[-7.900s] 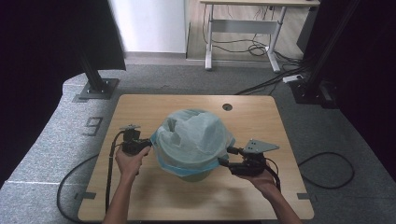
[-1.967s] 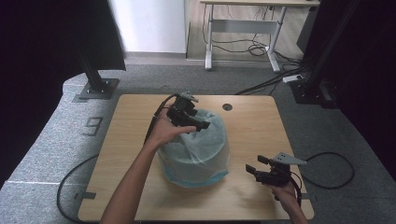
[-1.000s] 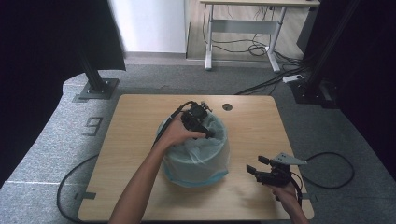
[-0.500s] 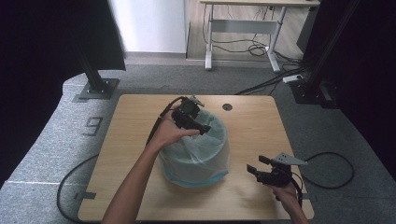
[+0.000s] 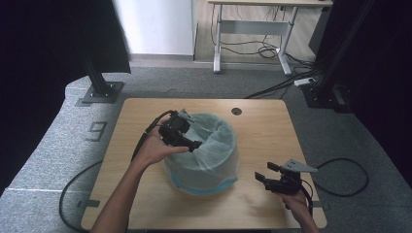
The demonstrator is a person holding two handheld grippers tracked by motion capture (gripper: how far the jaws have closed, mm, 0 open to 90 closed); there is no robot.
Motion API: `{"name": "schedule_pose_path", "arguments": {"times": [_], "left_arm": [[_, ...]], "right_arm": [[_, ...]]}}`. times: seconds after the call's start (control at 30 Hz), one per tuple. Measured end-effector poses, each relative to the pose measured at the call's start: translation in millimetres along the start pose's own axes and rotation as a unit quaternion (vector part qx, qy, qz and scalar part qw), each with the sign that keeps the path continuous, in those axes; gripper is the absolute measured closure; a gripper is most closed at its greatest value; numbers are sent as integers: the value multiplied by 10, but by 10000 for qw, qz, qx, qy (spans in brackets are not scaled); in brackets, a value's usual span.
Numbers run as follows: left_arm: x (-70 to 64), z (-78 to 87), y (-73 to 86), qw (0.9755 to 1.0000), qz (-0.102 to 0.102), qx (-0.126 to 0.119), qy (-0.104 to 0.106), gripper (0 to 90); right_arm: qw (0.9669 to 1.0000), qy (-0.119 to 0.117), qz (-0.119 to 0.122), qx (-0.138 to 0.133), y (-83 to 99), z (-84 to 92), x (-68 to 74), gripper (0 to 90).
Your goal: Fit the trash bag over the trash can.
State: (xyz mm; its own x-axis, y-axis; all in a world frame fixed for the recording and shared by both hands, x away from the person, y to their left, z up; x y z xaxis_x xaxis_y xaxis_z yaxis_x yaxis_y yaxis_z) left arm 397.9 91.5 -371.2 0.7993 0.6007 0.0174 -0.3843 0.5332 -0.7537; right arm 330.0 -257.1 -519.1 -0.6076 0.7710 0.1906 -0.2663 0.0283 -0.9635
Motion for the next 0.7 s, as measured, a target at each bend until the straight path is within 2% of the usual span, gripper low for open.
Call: {"name": "schedule_pose_path", "arguments": {"times": [0.23, 0.53, 0.7], "left_arm": [[-7, -159, 128, 9982, -147, 577, 3, 262], [-19, -167, 125, 9984, -172, 528, -52, 259], [-2, -83, 108, 9999, -56, 124, -37, 259]], "right_arm": [[10000, -3, 19, 20, 10, -5, -3, 236], [9999, -14, 100, -95, -18, 19, 17, 236], [10000, 21, 67, -68, -4, 19, -9, 236]]}}
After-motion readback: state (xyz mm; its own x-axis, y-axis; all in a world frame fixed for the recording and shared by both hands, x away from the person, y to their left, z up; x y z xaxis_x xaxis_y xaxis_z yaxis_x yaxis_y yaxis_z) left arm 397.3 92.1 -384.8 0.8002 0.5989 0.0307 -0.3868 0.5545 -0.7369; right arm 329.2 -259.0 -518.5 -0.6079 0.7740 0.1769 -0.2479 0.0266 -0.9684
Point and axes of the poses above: each handheld gripper's, and its own axes: z roughly backward along the jaws, y roughly out of its underside, x roughly to its left, the point moved 3 cm from there along -z, roughly forward along the jaws, and after that the axes turned 14 degrees about -x, right-handed, at the moved point
